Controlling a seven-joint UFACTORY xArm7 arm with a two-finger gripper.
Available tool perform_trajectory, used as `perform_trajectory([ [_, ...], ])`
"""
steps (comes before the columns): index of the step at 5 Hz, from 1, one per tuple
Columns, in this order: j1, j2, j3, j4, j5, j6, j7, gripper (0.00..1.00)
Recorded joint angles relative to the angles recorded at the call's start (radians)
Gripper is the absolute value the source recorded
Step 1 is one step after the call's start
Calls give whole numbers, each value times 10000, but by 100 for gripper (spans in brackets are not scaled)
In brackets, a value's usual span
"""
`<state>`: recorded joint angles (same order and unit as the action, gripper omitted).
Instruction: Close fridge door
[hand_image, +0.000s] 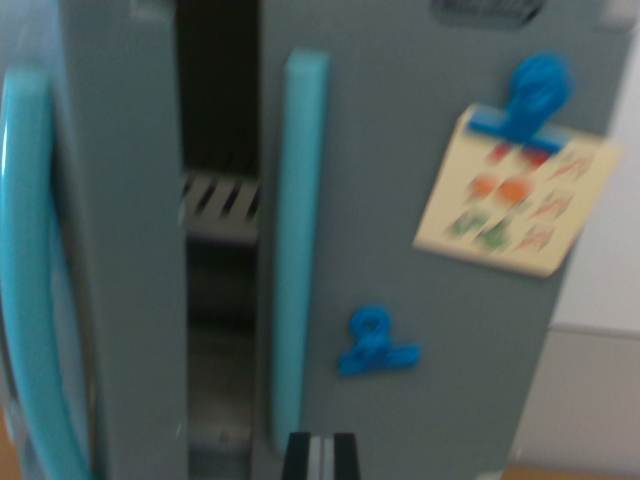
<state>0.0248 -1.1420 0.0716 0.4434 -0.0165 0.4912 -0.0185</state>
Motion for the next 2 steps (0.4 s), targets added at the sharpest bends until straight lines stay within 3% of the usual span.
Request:
perform_trajectory([
  [1, 0, 0, 0, 0, 0, 0, 0, 100],
  [2, 0, 569, 342, 13, 0, -3, 0, 100],
])
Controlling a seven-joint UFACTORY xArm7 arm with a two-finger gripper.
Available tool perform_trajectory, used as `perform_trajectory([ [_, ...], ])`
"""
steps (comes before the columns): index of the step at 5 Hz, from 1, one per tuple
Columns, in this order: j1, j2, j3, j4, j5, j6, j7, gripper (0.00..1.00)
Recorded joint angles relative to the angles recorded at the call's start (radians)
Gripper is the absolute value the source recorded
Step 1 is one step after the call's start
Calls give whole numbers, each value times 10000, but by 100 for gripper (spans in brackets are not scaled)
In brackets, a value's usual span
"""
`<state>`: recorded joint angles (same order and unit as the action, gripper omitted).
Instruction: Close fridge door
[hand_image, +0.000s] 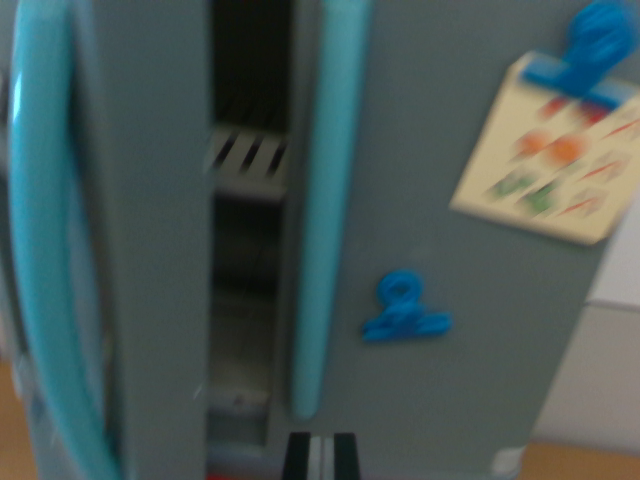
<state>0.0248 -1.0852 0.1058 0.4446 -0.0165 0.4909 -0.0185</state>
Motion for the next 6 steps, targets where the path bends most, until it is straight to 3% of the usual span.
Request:
perform_trajectory([
  [1, 0, 0, 0, 0, 0, 0, 0, 100],
  [3, 0, 1107, 906, 171, 0, -4, 0, 100],
  [5, 0, 1107, 906, 171, 0, -4, 0, 100],
  [6, 0, 1849, 1337, 661, 0, -9, 0, 100],
])
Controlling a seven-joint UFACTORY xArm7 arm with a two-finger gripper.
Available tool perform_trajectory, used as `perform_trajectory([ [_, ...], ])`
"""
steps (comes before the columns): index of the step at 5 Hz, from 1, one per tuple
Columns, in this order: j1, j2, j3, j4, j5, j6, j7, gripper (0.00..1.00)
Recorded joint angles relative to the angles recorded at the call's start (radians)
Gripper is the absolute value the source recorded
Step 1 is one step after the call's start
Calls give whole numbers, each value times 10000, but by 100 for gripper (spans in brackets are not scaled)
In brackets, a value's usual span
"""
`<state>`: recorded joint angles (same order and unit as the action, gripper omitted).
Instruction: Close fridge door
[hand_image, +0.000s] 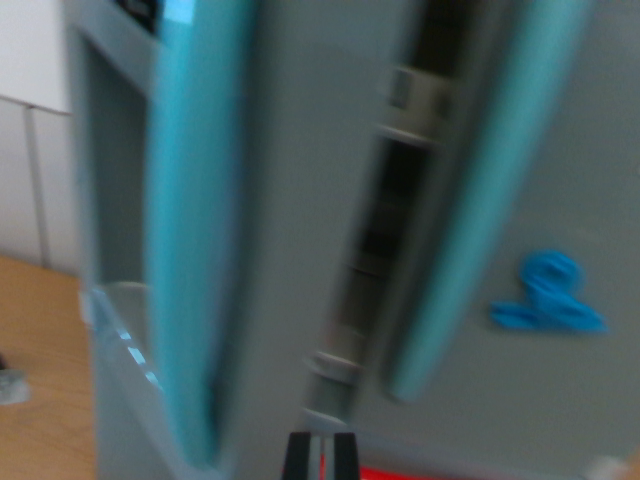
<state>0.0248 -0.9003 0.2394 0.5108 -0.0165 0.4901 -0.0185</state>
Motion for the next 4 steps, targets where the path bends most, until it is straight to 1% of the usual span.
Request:
perform_trajectory([
  [1, 0, 911, 394, 688, 0, -18, 0, 100],
  [2, 0, 911, 394, 688, 0, -18, 0, 100],
  [3, 0, 1790, 768, 1346, 0, -42, 0, 100],
  [4, 0, 1790, 768, 1346, 0, -42, 0, 100],
])
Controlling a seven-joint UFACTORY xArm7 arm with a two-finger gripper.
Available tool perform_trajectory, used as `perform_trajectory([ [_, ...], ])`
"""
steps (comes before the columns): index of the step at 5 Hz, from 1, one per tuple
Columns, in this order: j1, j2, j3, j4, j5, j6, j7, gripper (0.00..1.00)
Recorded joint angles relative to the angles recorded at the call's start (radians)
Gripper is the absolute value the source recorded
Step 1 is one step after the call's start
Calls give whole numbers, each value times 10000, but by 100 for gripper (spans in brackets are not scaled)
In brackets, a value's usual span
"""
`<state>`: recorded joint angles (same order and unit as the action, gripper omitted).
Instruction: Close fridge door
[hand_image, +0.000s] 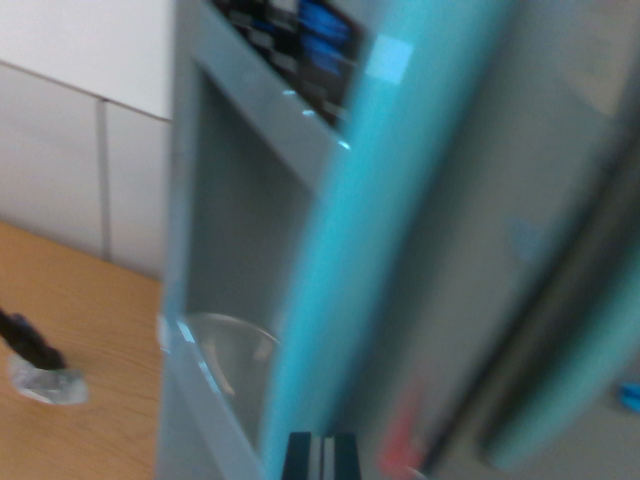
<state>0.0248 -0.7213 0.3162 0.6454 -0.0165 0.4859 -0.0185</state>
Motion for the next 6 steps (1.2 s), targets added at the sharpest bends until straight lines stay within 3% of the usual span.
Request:
perform_trajectory([
  [1, 0, 769, 195, 598, 0, -7, 0, 100],
  [3, 0, 769, 195, 598, 0, -7, 0, 100],
  [4, 0, 1468, 263, 1184, 0, -13, 0, 100],
  [5, 0, 1468, 263, 1184, 0, -13, 0, 100],
  [6, 0, 2179, 261, 1705, 0, -27, 0, 100],
])
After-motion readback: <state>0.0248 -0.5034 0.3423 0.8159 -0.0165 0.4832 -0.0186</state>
